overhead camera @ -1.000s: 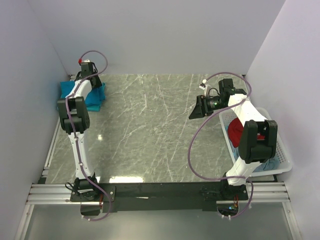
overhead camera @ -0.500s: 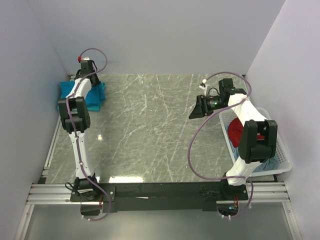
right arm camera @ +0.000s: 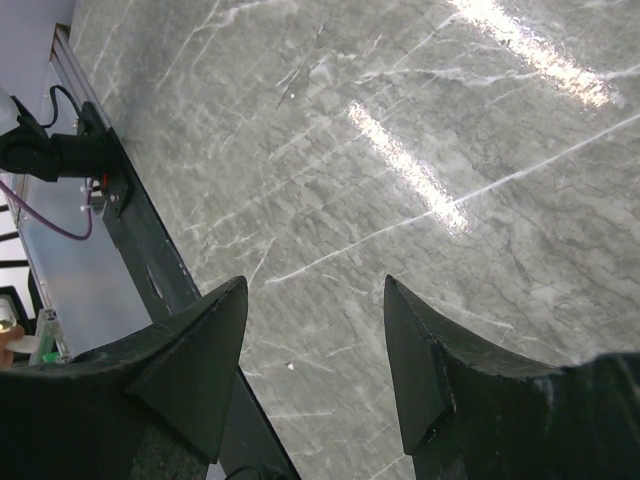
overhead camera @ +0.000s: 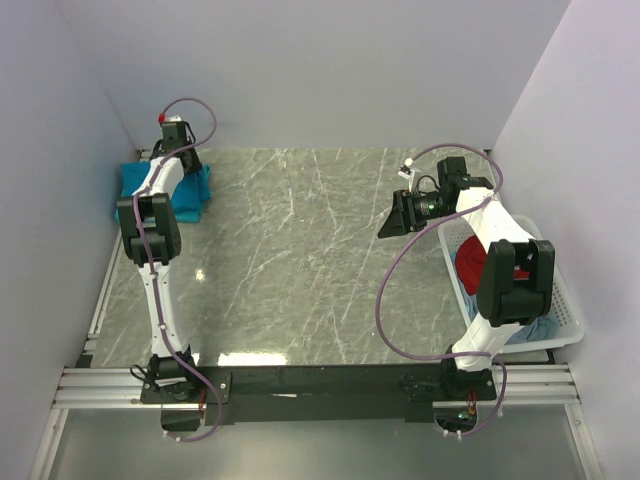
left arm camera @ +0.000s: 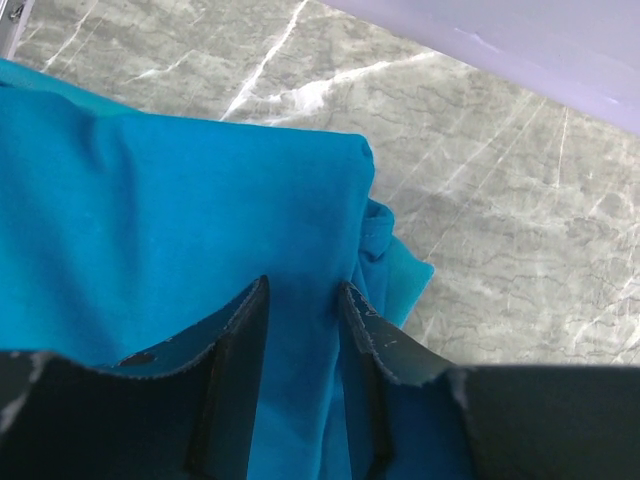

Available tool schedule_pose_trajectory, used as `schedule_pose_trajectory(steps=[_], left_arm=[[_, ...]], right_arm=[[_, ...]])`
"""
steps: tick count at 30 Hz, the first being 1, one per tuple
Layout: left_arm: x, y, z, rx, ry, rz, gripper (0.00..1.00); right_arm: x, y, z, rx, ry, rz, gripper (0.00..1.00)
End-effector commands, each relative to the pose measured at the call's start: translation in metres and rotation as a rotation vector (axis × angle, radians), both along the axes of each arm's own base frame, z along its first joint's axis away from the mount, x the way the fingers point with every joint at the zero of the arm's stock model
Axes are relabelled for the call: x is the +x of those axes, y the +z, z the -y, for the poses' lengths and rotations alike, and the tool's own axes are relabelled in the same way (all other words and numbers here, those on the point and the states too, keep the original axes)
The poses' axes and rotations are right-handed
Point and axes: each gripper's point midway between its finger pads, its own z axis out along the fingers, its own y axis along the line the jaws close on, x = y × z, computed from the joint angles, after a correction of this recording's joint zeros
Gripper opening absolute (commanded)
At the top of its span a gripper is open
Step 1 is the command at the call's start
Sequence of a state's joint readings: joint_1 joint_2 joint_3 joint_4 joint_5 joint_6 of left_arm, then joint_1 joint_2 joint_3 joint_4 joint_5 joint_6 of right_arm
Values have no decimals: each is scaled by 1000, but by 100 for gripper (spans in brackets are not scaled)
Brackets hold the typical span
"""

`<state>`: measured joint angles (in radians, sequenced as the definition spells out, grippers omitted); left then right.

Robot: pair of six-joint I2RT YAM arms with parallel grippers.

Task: Fold and stack the t-shirts
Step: Neatly place the folded tshirt to the corner

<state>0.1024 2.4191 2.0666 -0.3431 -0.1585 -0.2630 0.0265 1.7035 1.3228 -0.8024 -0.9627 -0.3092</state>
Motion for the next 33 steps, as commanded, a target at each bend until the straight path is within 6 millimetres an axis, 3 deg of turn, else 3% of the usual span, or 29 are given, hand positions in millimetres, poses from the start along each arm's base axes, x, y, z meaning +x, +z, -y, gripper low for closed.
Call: schedule_pose_trajectory(steps=[1, 9, 18, 22, 33], left_arm=[[10, 25, 7, 17, -37, 60, 40], [8, 10, 2, 31, -17, 24, 38], [13, 13, 8, 34, -42, 33, 17], [17, 23, 13, 31, -63, 59, 0], [25, 56, 39, 42, -156, 137, 0]], right_arm=[[5, 11, -3, 16, 21, 36, 64], [5, 10, -4, 16, 24, 34, 64], [5, 11, -4, 14, 25, 35, 64], [5, 11, -4, 15, 26, 36, 64], [5, 11, -3, 16, 26, 33, 64]])
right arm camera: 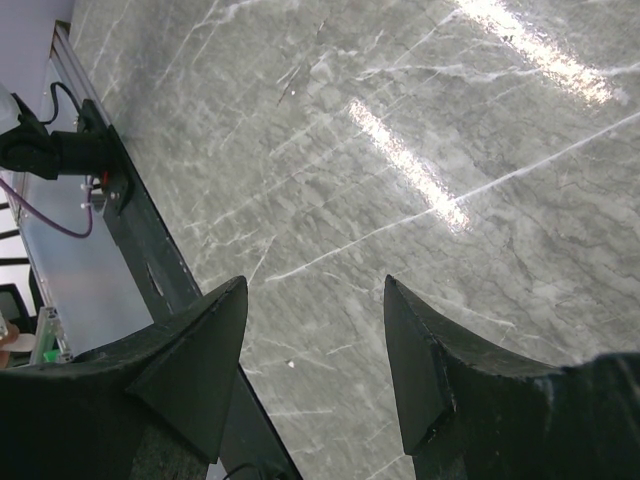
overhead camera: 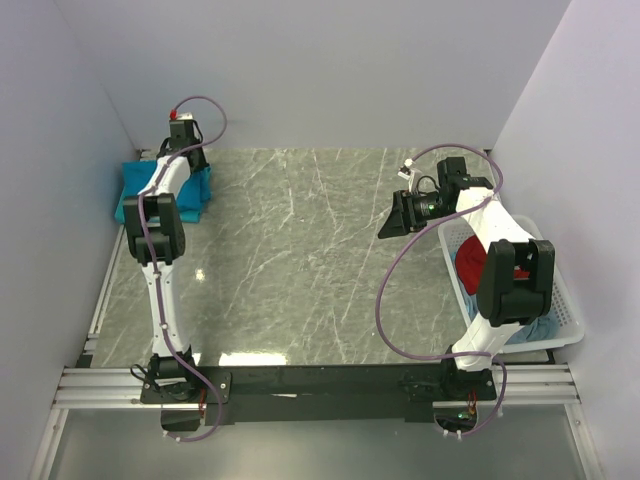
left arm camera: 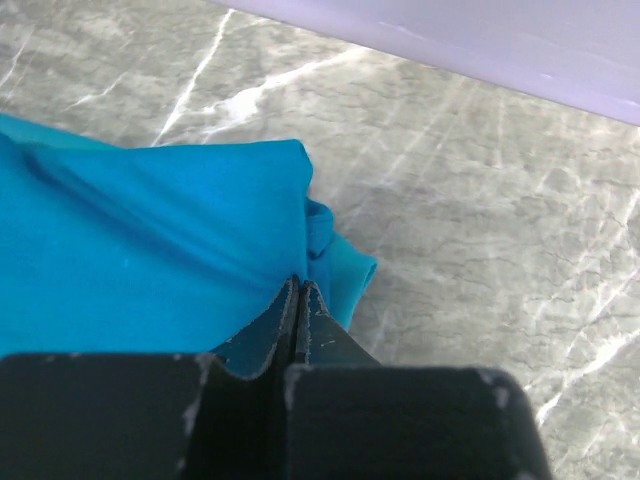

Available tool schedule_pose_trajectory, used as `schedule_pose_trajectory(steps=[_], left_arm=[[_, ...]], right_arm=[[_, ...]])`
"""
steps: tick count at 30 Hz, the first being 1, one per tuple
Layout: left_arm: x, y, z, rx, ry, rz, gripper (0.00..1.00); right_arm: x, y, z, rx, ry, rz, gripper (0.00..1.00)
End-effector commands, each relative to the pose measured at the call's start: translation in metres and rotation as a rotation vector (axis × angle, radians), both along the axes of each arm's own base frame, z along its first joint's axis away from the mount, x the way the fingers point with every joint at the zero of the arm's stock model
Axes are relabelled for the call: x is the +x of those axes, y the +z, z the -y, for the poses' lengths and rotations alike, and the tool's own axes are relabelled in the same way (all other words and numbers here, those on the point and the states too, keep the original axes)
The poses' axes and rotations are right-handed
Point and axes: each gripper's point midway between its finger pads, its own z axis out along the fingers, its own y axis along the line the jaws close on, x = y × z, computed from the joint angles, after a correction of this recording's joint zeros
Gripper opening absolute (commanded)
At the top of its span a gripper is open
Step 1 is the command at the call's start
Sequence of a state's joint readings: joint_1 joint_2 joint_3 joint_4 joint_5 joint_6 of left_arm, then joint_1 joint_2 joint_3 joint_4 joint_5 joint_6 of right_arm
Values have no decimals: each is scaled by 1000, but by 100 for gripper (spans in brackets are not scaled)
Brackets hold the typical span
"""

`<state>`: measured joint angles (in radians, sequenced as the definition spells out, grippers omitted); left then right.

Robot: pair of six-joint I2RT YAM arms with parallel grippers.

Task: Fold and stack the t-shirts
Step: Neatly place the folded tshirt to the corner, then reset both grippers

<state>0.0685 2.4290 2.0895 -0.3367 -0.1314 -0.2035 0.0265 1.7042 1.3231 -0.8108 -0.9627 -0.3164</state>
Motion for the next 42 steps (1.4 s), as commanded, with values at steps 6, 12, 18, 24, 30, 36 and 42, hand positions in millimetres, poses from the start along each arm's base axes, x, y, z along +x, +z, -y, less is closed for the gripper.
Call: schedule_pose_trajectory(steps=[6, 12, 18, 24, 30, 36, 42], left_arm=[[10, 36, 19, 28, -86, 81, 14], [8, 72, 12, 50, -45, 142, 47], [-17, 150, 14, 47, -35, 271, 60], [-85, 200, 34, -54, -92, 370, 82], [-167, 203, 60, -324, -214, 348, 100], [-249, 196, 72, -285, -266, 359, 99], [-303, 203, 96, -342, -343, 466, 99]], right_arm=[[6, 12, -4, 18, 25, 36, 64], [5, 12, -4, 20, 25, 33, 66], [7, 12, -2, 5, 19, 44, 67], [13, 16, 6, -60, -8, 119, 67], [34, 41, 40, -227, -163, 341, 69], [48, 94, 95, -312, -431, 585, 72], [31, 143, 145, -433, -722, 781, 78]])
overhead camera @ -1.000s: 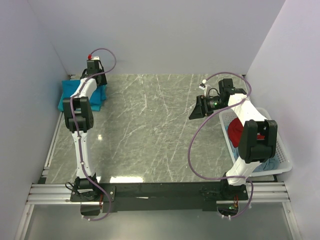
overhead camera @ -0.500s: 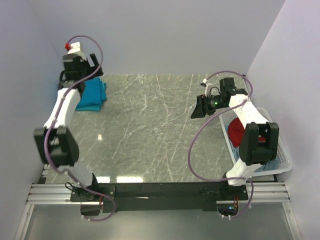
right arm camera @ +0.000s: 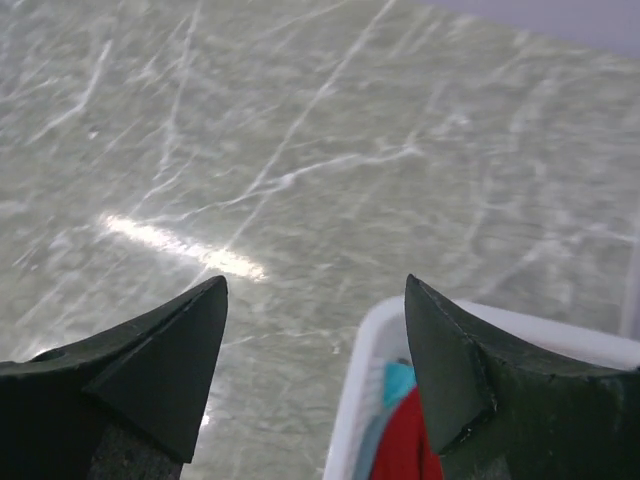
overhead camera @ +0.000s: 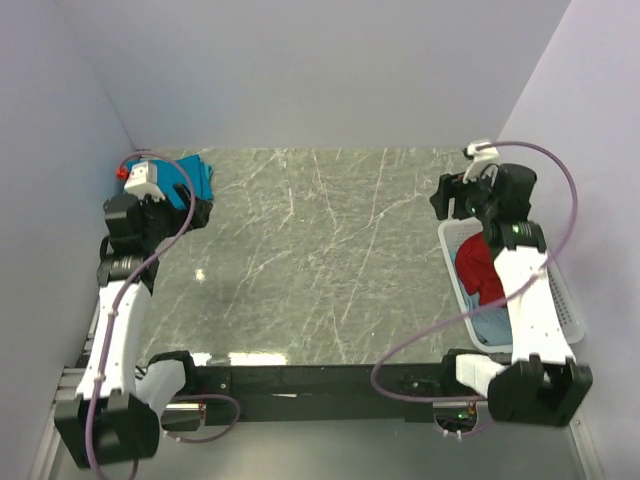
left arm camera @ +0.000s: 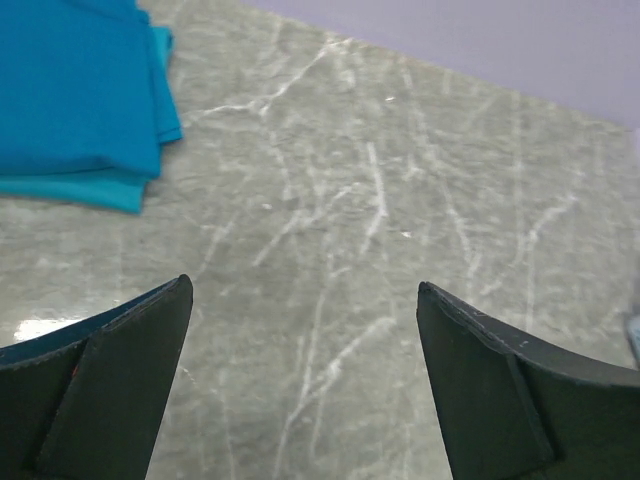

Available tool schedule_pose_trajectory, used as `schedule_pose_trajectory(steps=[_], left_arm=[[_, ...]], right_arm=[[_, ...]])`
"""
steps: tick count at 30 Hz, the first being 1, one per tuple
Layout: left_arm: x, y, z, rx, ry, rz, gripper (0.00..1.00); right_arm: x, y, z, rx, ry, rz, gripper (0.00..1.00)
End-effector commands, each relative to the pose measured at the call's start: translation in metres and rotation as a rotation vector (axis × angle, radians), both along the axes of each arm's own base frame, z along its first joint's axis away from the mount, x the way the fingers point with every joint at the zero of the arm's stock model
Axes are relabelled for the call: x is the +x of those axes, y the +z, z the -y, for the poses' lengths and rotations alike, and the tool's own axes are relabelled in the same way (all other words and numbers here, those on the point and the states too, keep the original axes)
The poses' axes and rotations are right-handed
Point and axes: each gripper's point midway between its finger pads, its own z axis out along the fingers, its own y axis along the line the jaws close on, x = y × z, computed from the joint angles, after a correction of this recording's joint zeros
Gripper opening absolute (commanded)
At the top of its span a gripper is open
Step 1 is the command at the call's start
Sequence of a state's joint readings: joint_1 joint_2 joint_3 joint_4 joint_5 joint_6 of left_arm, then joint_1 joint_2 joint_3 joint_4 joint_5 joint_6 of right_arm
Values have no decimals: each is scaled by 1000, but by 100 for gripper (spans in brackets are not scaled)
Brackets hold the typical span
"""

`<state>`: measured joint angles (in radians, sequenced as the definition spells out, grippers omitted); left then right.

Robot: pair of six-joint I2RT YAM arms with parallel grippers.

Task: Fold and stack the t-shirts
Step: Reset both grippers

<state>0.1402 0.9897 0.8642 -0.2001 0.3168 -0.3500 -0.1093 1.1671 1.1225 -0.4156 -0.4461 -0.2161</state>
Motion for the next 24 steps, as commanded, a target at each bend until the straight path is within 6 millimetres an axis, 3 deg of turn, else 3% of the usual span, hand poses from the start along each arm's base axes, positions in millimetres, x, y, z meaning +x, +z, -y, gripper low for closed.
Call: schedule_pose_trajectory(steps=[1, 2, 3, 4, 6, 7, 9, 10, 14, 24], left_arm=[[-14, 24, 19, -33, -84, 104, 99], [-18, 23, 18, -27, -76, 107, 99], [-21, 21, 18, -22, -71, 105, 99], [-23, 21, 18, -18, -70, 113, 99], [-29, 14, 25, -2, -79, 123, 99], [-33, 16, 27, 11, -82, 135, 100], [-36, 6, 33, 43, -98, 123, 99], [-38, 5, 34, 51, -97, 121, 99], [-48, -15, 40, 87, -108, 85, 99], [-53, -6, 49, 98, -129, 119, 100]], right_arm=[[-5, 28, 32, -25, -230, 152, 79], [-14, 41, 39, -22, -283, 206, 79], [-19, 41, 47, -23, -341, 214, 82], [-24, 32, 50, -7, -375, 202, 82], [-37, 35, 60, 17, -462, 231, 85], [-42, 25, 62, 16, -480, 218, 85], [-52, 28, 66, 15, -508, 243, 85], [-56, 20, 69, 11, -528, 236, 86], [-71, 27, 73, 56, -586, 296, 86], [-84, 26, 80, 60, -633, 339, 86]])
